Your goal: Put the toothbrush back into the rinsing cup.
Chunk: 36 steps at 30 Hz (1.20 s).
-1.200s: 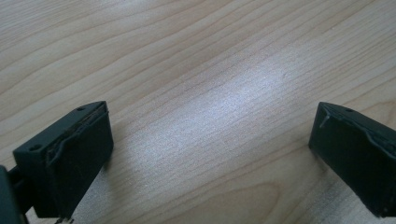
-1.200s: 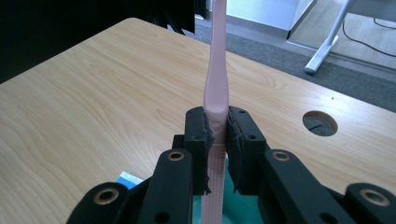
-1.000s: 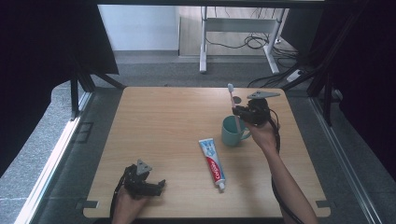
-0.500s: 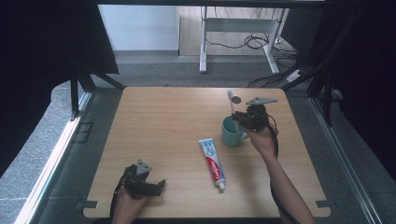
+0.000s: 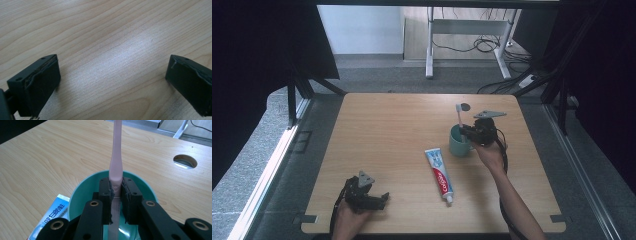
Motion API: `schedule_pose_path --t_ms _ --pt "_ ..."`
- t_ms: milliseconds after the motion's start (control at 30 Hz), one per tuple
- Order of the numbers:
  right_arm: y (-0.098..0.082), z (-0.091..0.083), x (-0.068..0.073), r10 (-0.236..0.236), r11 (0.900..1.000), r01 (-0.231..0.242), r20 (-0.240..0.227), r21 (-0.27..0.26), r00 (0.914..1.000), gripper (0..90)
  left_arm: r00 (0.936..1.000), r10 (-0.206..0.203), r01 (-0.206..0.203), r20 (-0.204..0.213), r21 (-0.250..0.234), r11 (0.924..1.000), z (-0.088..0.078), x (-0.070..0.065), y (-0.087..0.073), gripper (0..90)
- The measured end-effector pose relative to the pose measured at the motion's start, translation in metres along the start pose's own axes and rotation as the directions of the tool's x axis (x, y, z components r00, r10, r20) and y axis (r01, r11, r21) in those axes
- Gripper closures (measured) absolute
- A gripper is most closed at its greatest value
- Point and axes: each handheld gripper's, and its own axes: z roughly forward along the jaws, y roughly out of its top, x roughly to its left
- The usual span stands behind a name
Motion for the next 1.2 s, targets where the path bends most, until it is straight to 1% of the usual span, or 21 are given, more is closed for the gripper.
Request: schedule_pose_path --t_ms 367,633,900,967,1067,1200 --pt "-0.008 0.008 0.002 -0.002 1.000 0.002 -0.010 0.028 1.0000 78.0 1.0000 0.000 0.000 0.000 -0.001 1.0000 0.000 0.000 0.000 0.0" --pt "-0.008 0.014 0.002 0.003 0.999 -0.002 -0.012 0.052 0.9999 77.5 1.0000 0.000 0.000 0.000 0.000 1.0000 0.000 0.000 0.000 0.0" --pt "-0.009 0.018 0.002 0.008 0.998 -0.008 -0.009 0.059 0.9999 76.7 1.0000 0.000 0.000 0.000 0.000 1.0000 0.000 0.000 0.000 0.0" --pt "-0.009 0.019 0.002 0.007 0.998 -0.006 -0.010 0.061 0.9999 72.9 1.0000 0.003 -0.003 0.000 0.003 1.0000 0.000 0.000 0.000 0.0" --pt "-0.009 0.020 0.003 0.006 0.998 -0.005 -0.012 0.064 0.9999 72.5 1.0000 0.003 -0.003 0.000 0.003 1.0000 0.000 0.000 0.000 0.0" --pt "-0.008 0.018 0.003 0.003 0.998 -0.003 -0.007 0.058 1.0000 69.3 1.0000 0.003 -0.003 0.000 0.002 1.0000 0.000 0.000 0.000 0.0"
